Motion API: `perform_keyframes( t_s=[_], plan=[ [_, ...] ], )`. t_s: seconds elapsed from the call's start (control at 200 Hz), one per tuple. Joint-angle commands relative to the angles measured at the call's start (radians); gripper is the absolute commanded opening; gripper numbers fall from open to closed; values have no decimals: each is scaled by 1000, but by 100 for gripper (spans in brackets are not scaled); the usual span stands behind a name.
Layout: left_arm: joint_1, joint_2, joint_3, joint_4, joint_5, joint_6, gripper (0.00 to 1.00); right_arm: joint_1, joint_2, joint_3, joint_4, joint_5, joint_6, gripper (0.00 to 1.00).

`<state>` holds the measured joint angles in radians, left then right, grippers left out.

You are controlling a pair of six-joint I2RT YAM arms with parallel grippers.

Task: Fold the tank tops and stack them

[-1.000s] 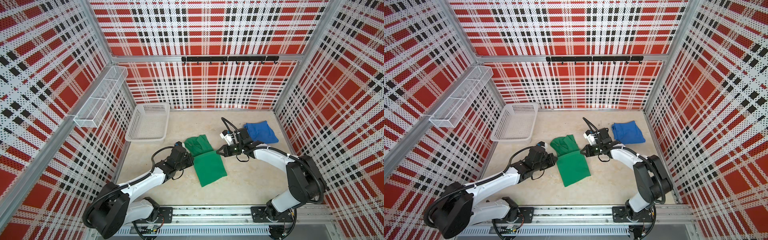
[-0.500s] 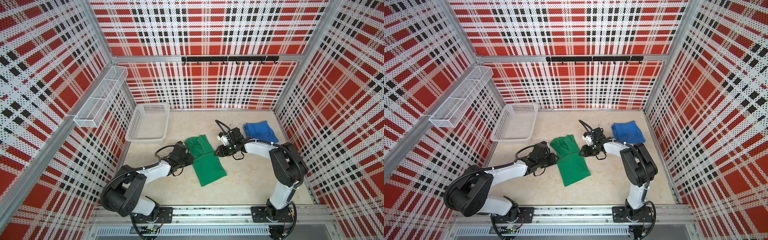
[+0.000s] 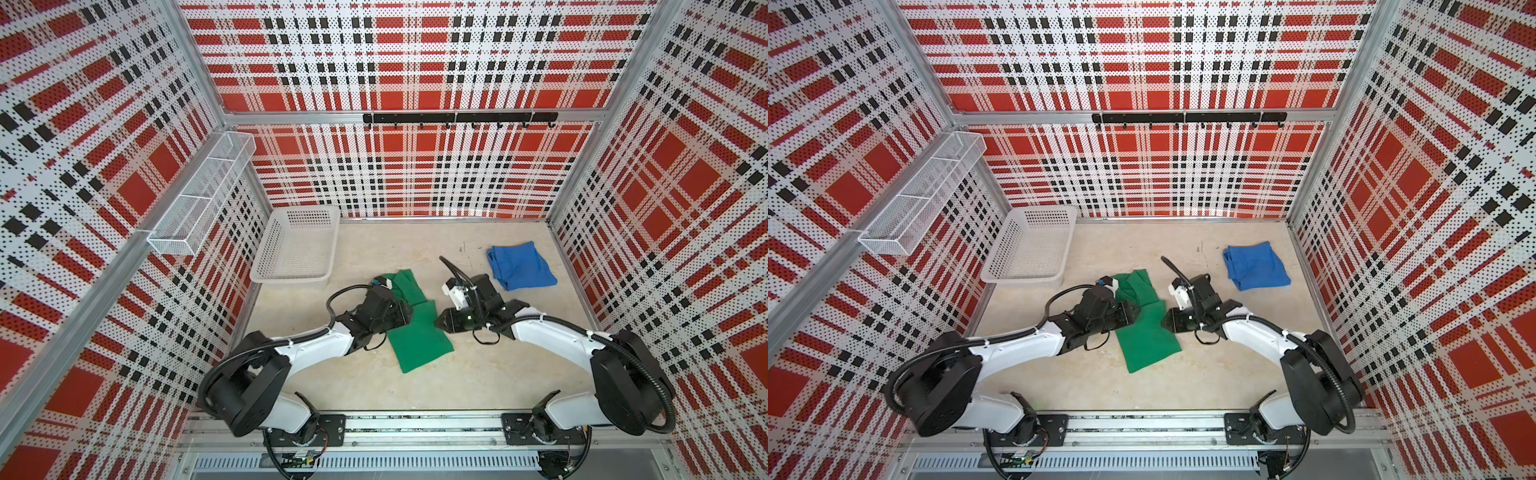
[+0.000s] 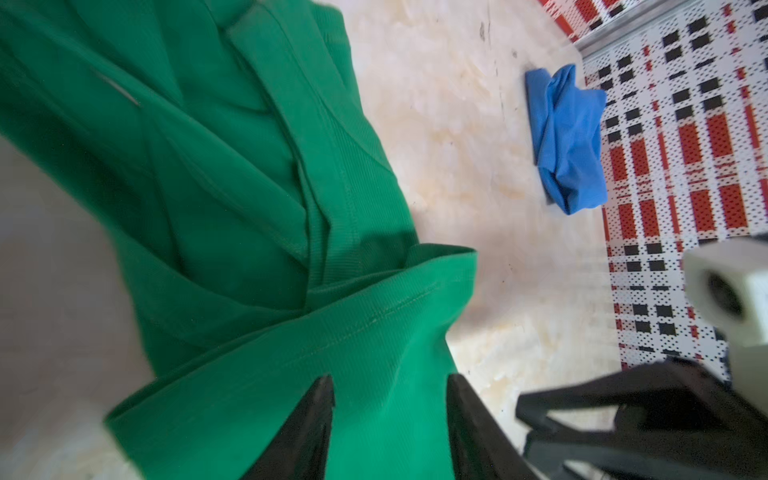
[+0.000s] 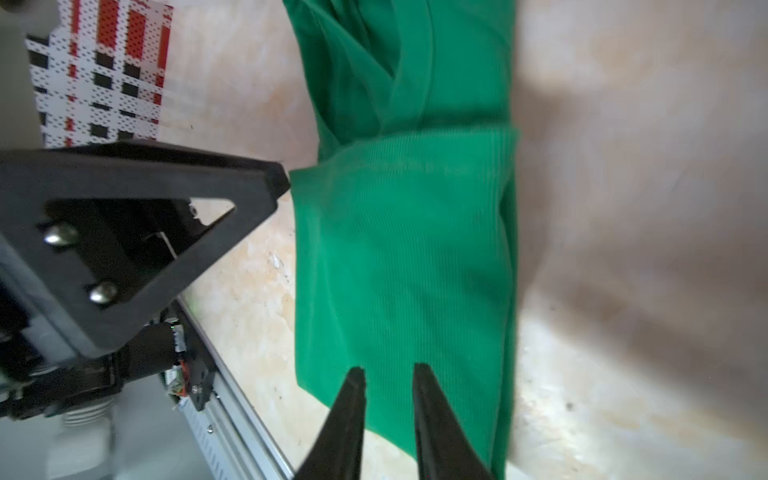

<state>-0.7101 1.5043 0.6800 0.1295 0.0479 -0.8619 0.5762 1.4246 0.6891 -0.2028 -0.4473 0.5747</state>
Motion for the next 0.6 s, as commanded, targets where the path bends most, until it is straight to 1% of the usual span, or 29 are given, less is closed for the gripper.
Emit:
perform_keyframes(
  t_s=[0.0, 0.095, 0.18, 0.301, 0.396, 0.441, 0.491, 0.536, 0.596],
  plan=[
    [-21, 92, 42, 137, 15, -48, 48, 13, -15, -147, 190, -19, 219, 24],
    [-22, 163, 56, 172, 23, -51, 47, 17, -46, -250, 240, 37, 275, 24],
    [-13, 215, 72, 160, 36, -28, 47, 38, -70, -332, 269, 67, 328, 24],
    [-9, 271, 108, 106, 43, 25, 47, 130, -126, -424, 238, 123, 418, 24],
    [-9, 309, 148, 66, 62, 76, 46, 217, -231, -500, 222, 148, 541, 24],
    [-12, 324, 172, 52, 85, 109, 46, 256, -304, -522, 191, 165, 594, 24],
    [-18, 336, 194, 42, 117, 153, 46, 277, -391, -528, 131, 183, 619, 26],
    [-19, 342, 225, 10, 136, 190, 47, 276, -475, -506, 30, 212, 613, 29],
    [-10, 326, 245, -19, 154, 219, 48, 248, -568, -443, -127, 274, 558, 32]
  ],
)
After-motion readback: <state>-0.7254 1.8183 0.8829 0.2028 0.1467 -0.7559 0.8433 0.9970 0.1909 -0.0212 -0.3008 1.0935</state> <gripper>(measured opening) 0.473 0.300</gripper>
